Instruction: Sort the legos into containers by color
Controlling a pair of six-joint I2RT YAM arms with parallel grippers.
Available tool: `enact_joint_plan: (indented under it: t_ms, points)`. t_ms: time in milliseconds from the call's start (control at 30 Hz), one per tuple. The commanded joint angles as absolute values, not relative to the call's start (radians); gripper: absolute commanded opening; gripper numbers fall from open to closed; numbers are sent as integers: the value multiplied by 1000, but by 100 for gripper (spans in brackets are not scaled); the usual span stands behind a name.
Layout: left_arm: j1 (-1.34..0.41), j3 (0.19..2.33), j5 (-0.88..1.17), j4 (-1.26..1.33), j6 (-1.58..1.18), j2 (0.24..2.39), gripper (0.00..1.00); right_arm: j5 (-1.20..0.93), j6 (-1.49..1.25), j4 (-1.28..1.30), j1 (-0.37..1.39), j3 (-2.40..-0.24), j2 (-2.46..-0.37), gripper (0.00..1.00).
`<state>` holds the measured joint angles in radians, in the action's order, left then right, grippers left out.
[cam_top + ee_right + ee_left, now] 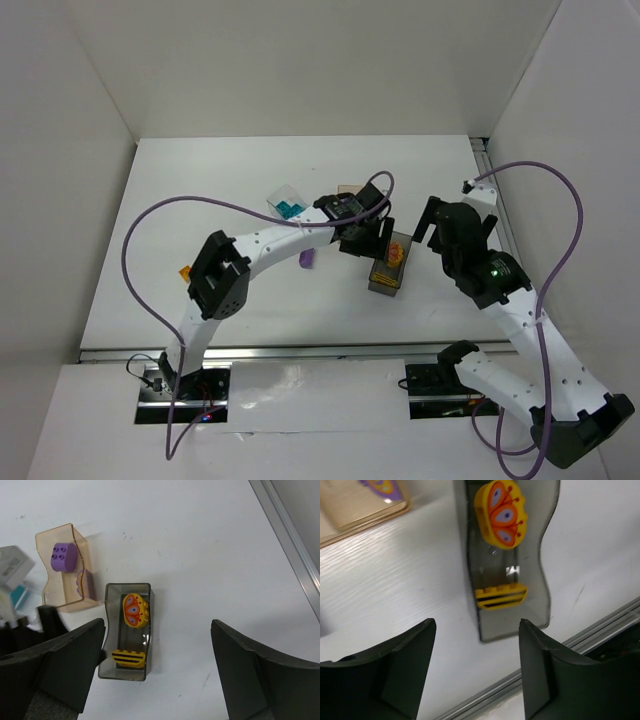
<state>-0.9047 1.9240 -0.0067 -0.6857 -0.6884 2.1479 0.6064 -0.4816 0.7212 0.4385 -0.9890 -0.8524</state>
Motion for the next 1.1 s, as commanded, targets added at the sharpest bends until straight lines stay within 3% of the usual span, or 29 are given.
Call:
enact_joint_plan:
  t_ms: [0, 167, 300, 367, 433, 633, 733, 1067]
  points:
    - [-875, 1866, -131, -751, -682, 1982, 73, 618, -479, 710, 433, -1019, -838, 94]
    - [-706, 1562, -245, -819, -794, 1673, 69, 586, -460, 690, 433, -1008, -838, 94]
    - [-317, 1214, -200, -795, -867, 1453, 81, 494, -460, 647, 433, -986, -860, 94]
    - [-223, 1161, -210, -782, -835, 1404, 94, 460, -460, 628, 433, -986, -871, 95]
    - [-94, 1125, -222, -794, -822, 1381, 98, 425, -460, 617, 433, -986, -880, 95]
    - [185, 1043, -137, -737, -762, 1419, 100, 382, -451, 597, 433, -986, -902, 96]
    - [227, 1022, -104, -692, -762, 1469, 99, 371, -451, 597, 433, -986, -902, 96]
    - [207, 1022, -143, -663, -819, 1644, 82, 351, -451, 588, 433, -968, -922, 96]
